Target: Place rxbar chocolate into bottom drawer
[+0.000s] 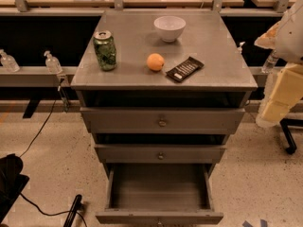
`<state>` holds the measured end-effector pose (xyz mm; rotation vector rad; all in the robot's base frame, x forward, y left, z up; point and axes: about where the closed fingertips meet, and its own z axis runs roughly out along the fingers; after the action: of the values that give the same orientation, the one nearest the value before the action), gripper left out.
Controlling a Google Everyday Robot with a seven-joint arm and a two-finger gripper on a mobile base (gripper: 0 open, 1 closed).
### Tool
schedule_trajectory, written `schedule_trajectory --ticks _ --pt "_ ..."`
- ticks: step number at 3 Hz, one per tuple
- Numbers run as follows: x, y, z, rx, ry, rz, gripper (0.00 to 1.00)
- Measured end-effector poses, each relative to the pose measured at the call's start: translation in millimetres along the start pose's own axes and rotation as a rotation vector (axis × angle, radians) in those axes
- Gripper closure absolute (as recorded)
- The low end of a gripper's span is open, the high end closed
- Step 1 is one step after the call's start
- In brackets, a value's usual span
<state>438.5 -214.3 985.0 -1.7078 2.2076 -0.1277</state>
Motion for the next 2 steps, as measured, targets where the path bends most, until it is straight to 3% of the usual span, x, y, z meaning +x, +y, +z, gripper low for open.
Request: schedule_trajectory --ticks 1,2 --pt "-0.3 -0.6 -0.2 0.002 -0.002 0.000 0.00" --pt "-8.1 -27.8 12.7 0.024 -0.057 0.011 0.00"
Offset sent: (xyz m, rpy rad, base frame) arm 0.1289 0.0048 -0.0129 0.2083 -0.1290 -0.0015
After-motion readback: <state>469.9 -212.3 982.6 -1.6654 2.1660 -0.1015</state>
